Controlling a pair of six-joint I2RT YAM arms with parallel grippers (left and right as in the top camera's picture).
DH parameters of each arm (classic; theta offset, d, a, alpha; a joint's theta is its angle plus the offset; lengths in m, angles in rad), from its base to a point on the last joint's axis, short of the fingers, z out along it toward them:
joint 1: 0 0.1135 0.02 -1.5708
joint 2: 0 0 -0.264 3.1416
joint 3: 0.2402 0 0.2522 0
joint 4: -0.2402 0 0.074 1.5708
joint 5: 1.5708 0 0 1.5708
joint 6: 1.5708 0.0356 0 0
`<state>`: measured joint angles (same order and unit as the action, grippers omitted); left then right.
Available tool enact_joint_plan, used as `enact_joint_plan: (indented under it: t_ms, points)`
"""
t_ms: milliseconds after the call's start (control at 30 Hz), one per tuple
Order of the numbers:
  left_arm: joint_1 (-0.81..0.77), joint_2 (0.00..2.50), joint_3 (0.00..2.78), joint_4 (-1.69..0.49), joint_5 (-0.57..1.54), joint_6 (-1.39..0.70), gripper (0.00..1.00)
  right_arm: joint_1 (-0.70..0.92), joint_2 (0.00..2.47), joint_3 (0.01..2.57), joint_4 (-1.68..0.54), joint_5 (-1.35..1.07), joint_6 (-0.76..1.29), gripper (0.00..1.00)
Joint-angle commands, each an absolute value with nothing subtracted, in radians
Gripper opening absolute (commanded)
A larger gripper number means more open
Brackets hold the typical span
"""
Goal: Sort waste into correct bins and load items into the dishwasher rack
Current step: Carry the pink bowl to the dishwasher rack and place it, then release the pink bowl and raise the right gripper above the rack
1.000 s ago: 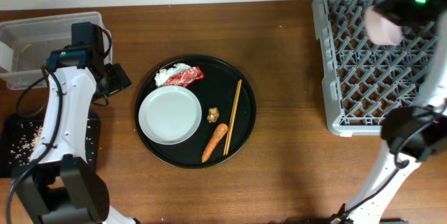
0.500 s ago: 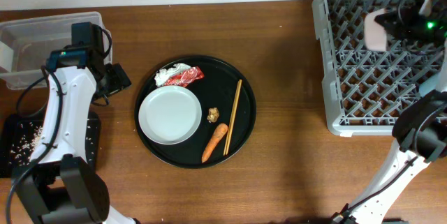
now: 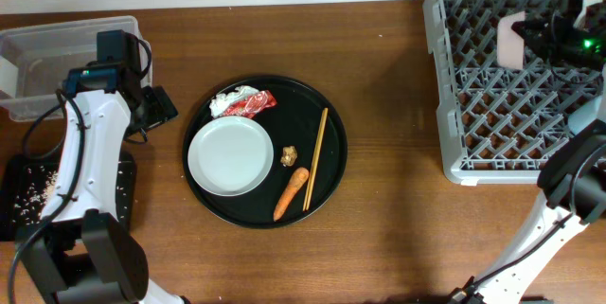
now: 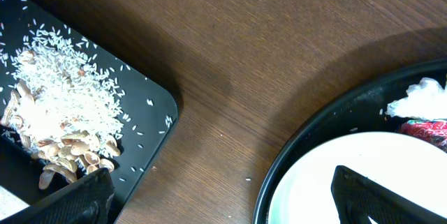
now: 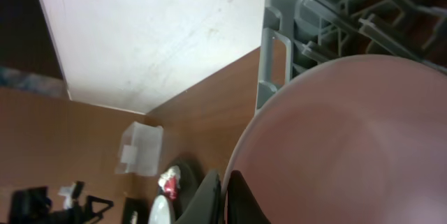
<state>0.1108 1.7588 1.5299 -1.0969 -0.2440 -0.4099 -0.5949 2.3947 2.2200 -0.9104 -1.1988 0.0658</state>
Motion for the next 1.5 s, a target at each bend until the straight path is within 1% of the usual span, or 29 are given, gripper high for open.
enact_joint_plan:
  t_ms: [0, 67, 100, 233, 333, 500, 633, 933, 1033, 1067, 1100, 1200, 1267, 1300, 1333, 1367, 1400, 1467]
  points:
    - [0.114, 1.761, 1.540, -1.097, -0.252, -0.422, 0.99, -0.619, 2.394, 2.195, -0.898, -1.277, 0.137, 0.04]
    - [0.114, 1.761, 1.540, -1.097, -0.252, -0.422, 0.99, -0.618, 2.394, 2.195, -0.860, -1.388, 0.145, 0.04]
    - [0.114, 1.761, 1.540, -1.097, -0.252, -0.422, 0.99, -0.617, 2.394, 2.195, -0.834, -1.424, 0.181, 0.04]
    - [0.114, 1.761, 1.540, -1.097, -0.252, -0.422, 0.99, -0.616, 2.394, 2.195, -0.815, -1.429, 0.218, 0.04]
    - [0.114, 1.761, 1.540, -1.097, -0.251, -0.422, 0.99, -0.622, 2.394, 2.195, -0.826, -1.397, 0.244, 0.04]
    - [0.114, 1.761, 1.540, -1.097, -0.251, -0.422, 0.99, -0.649, 2.394, 2.195, -0.913, -1.336, 0.268, 0.04]
    - [0.114, 1.761, 1.540, -1.097, -0.251, -0.422, 0.99, -0.691, 2.394, 2.195, -1.026, -1.159, 0.271, 0.04]
    - [0.114, 1.761, 1.540, -1.097, -0.252, -0.422, 0.99, -0.756, 2.393, 2.195, -1.072, -1.177, 0.271, 0.06]
    - [0.114, 1.761, 1.540, -1.097, -0.251, -0.422, 0.99, -0.762, 2.384, 2.196, -1.076, -1.176, 0.271, 0.16]
    - [0.114, 1.761, 1.540, -1.097, -0.251, -0.422, 0.99, -0.764, 2.376, 2.196, -1.079, -1.169, 0.271, 0.24]
    - [0.114, 1.761, 1.540, -1.097, -0.252, -0.422, 0.99, -0.766, 2.366, 2.201, -1.091, -1.145, 0.272, 0.25]
    - [0.114, 1.761, 1.540, -1.097, -0.252, -0.422, 0.99, -0.773, 2.333, 2.244, -1.161, -0.955, 0.309, 0.28]
    - [0.114, 1.761, 1.540, -1.097, -0.251, -0.422, 0.99, -0.773, 2.310, 2.292, -1.215, -0.825, 0.309, 0.37]
    - [0.114, 1.761, 1.540, -1.097, -0.251, -0.422, 0.99, -0.773, 2.296, 2.333, -1.253, -0.748, 0.310, 0.47]
    - [0.114, 1.761, 1.540, -1.097, -0.251, -0.422, 0.99, -0.773, 2.288, 2.367, -1.282, -0.696, 0.315, 0.60]
    - [0.114, 1.761, 1.540, -1.097, -0.251, -0.422, 0.99, -0.773, 2.281, 2.416, -1.321, -0.637, 0.332, 0.90]
    - [0.114, 1.761, 1.540, -1.097, -0.251, -0.422, 0.99, -0.773, 2.278, 2.456, -1.350, -0.608, 0.341, 0.98]
    - [0.114, 1.761, 1.540, -1.097, -0.251, -0.422, 0.99, -0.773, 2.278, 2.554, -1.417, -0.579, 0.360, 0.98]
